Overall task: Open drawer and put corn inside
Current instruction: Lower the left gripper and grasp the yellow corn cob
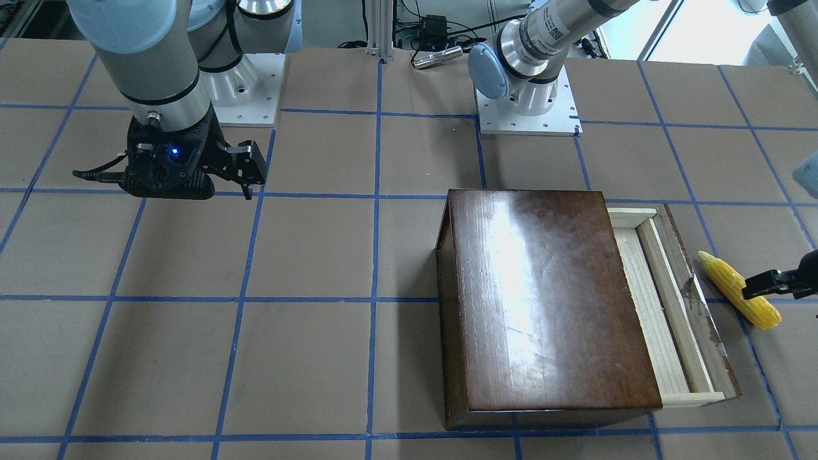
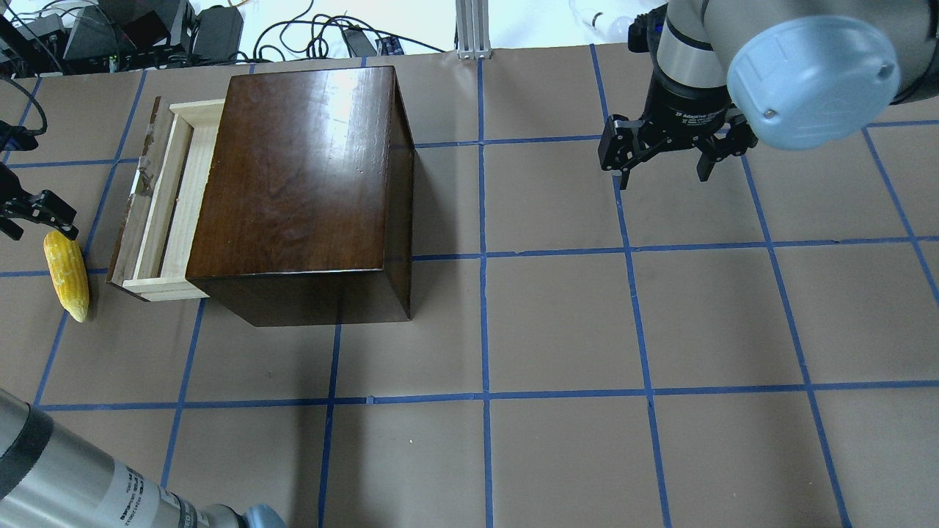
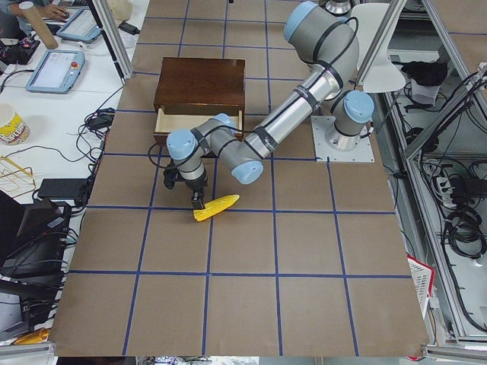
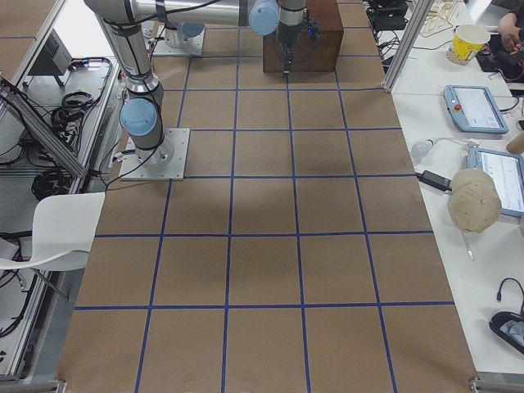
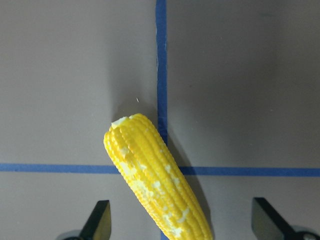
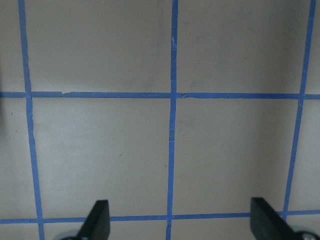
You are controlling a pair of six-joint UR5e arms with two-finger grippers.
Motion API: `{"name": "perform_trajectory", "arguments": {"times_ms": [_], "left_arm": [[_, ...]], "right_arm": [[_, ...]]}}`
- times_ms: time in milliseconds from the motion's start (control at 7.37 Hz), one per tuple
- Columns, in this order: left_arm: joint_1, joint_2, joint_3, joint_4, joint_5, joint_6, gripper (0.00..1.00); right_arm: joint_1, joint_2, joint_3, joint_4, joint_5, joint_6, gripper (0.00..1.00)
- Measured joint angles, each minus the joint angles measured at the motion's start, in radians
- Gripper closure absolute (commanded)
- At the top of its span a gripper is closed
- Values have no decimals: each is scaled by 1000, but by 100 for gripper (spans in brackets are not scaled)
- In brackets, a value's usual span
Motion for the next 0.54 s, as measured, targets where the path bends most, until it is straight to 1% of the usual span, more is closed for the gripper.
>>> {"name": "perform_trajectory", "arguments": {"times_ms": [271,543], "left_arm": [[33,-31,-24,52,-4,38,0],[42,-41,-38,64,-27,48,0]], "right_arm": [[0,0,0,0,0,0,0],[0,0,0,0,0,0,0]]}}
